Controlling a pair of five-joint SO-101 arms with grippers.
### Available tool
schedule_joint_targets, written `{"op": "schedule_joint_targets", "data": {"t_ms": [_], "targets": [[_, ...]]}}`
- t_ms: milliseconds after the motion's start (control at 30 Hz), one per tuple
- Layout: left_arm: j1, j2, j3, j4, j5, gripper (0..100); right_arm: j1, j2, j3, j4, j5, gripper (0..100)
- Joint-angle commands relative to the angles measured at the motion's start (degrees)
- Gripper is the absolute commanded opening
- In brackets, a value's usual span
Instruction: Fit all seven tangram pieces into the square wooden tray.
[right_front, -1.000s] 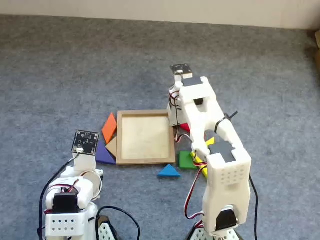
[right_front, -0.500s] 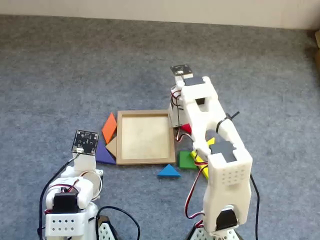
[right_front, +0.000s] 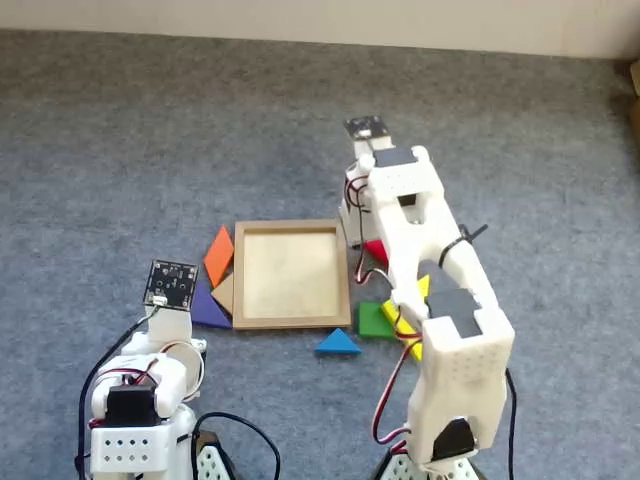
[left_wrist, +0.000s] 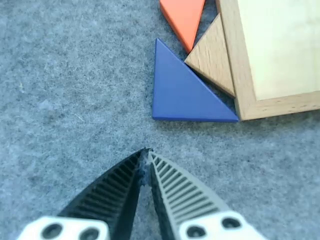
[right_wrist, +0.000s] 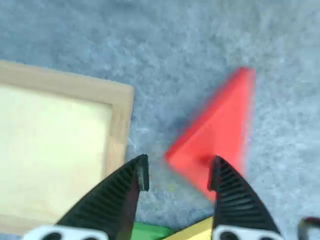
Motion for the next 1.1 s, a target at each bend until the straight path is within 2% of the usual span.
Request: {"op": "schedule_joint_targets", "data": {"t_ms": [0,200,333,533,667,1067], "targets": [[1.01,-2.95,1.10,0.35,0.26,0,-0.04,-6.99,-0.13,0.92,0.26,16.3],[1.01,-2.95,1.10,0.35,0.26,0,-3.74,-8.22,-0.13,3.03,0.09,16.3],[1.01,-2.95,1.10,0.35,0.26,0,-1.63,-7.87,-0.66,2.15,0.09,17.4],[1.01,-2.95,1.10,0.35,0.26,0,3.74,-6.02,-0.48,-1.89,-3.52,35.1],[1.01,-2.95,1.10,0.35,0.26,0,4.97,0.48,-1.19,-2.24,-3.52,35.5],[1.01,-2.95,1.10,0.35,0.26,0,6.73,16.92,-19.38,4.35,-3.43,35.4]]}}
